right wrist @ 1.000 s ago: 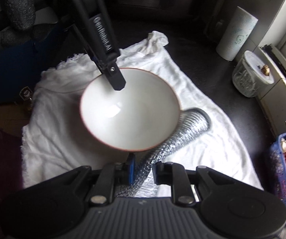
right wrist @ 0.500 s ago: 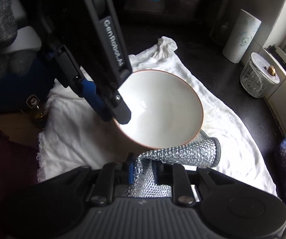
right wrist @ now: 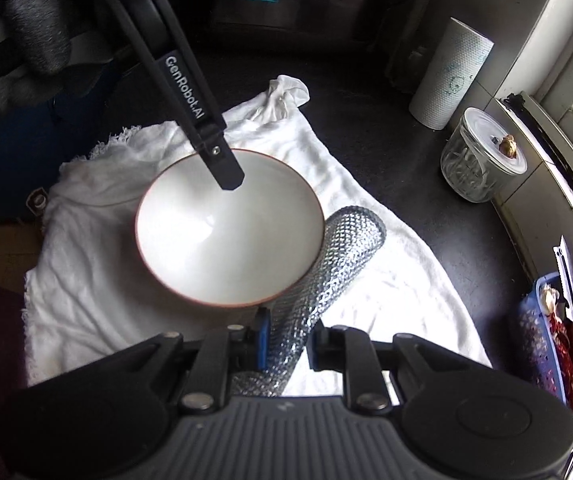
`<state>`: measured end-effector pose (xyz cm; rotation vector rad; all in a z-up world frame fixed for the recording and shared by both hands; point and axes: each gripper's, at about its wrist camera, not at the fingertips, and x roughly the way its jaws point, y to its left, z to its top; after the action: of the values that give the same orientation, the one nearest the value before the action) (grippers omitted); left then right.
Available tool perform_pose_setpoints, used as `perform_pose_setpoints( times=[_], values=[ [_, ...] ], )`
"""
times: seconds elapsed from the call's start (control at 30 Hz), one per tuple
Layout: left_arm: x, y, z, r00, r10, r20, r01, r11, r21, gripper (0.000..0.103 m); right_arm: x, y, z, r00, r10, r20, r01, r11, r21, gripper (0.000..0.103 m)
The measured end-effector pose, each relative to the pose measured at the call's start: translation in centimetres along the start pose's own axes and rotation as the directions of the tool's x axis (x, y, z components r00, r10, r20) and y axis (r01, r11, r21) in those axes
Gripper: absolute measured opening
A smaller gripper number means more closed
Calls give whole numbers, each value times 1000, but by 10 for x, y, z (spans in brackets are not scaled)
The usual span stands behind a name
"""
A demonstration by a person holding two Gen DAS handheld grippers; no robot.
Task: Clean bowl
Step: 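Keep rubbing the mesh pad along the bowl's outer wall while the left gripper holds it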
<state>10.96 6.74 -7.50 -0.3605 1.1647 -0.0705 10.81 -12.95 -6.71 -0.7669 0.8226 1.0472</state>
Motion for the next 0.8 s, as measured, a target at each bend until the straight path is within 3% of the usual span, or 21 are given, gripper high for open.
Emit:
perform_pose_setpoints(
  times=[0.23, 0.47, 0.63, 0.73, 0.8],
  values=[
    [-5, 11, -24, 999, -42, -5, 40, 980, -197, 13, 6, 20, -4, 999, 40, -27, -41, 999, -32, 20],
    [-6, 15, -55, 993, -115, -25, 95, 910, -404, 14, 4, 34, -6, 999, 43, -20, -43, 999, -32, 20],
    [-7, 8, -65, 993, -117, -18, 96, 888, -450, 15, 3, 40, -3, 999, 43, -19, -44, 998, -51, 20],
    [-6, 4, -60, 992, -114, -49, 86, 916, -391, 17, 3, 37, -5, 999, 40, -19, -41, 998, -38, 19],
    [-7, -1, -51, 996, -74, -49, 57, 954, -294, 20, 2, 30, -5, 1000, 26, -16, -27, 999, -27, 19]
  ],
)
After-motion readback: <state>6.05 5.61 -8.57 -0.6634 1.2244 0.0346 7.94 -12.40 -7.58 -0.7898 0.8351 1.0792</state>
